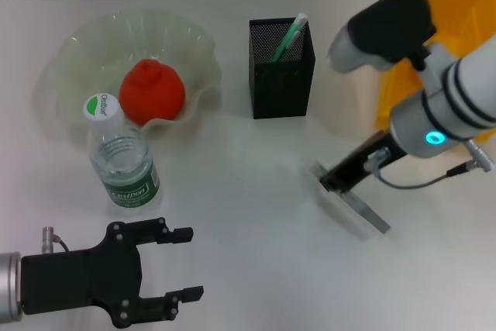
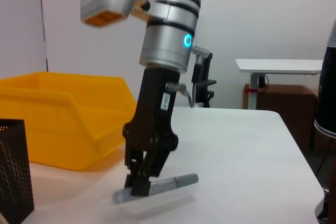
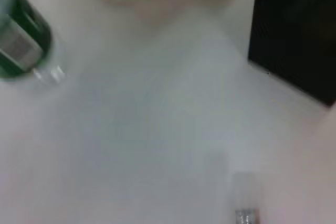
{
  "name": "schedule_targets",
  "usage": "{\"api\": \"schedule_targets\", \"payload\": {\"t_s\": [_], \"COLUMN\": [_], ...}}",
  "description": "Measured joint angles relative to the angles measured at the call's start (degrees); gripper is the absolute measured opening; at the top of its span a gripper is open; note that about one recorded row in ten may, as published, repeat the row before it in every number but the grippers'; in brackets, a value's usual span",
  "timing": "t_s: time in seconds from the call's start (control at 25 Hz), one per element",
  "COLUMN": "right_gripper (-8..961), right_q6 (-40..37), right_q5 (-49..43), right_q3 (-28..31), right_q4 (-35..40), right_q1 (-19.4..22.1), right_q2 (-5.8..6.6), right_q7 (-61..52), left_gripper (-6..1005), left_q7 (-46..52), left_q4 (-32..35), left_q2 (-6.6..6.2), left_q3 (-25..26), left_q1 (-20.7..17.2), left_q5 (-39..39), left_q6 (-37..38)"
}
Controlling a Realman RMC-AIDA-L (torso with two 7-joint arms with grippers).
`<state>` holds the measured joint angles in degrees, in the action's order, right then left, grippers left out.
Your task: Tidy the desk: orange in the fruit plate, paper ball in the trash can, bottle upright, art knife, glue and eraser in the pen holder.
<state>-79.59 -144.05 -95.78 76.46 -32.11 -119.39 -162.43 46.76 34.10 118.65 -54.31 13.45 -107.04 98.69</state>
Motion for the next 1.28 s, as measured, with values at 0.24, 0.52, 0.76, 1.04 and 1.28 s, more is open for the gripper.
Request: {"api": "schedule_targets", "payload": {"t_s": [0.24,0.52,0.76,1.04,1.28], "right_gripper": [141,139,138,136,134], "right_q6": [-0.78,18.68,30.17,29.73,29.75], "right_q5": [7.47,30.44,63.38,78.10,85.44], "right_q3": [8.75,13.13,13.13,13.91,13.95], "right_q4": [16.07,14.48,-11.26,-29.59,-42.59], "right_q1": [8.63,15.89,9.53,0.97,-5.11], "right_q2": [-0.13,-0.34,-0.04,-0.07,-0.14], "right_q7": [7.47,33.74,69.82,89.70,98.86], "left_gripper": [699,699,699,699,699], "left_q7": [0.00,-0.06,-1.30,-1.37,-1.39], "left_q4": [0.00,0.00,-1.58,-1.99,-1.98], "left_q2": [-0.08,-0.03,0.01,-0.07,-0.09], "left_q3": [0.00,0.00,0.00,0.02,0.00], "left_q1": [-0.01,0.00,0.15,0.18,0.19], "left_q5": [0.00,-0.01,-0.01,-0.01,-0.01], "left_q6": [0.00,-0.07,-0.44,-0.50,-0.51]}}
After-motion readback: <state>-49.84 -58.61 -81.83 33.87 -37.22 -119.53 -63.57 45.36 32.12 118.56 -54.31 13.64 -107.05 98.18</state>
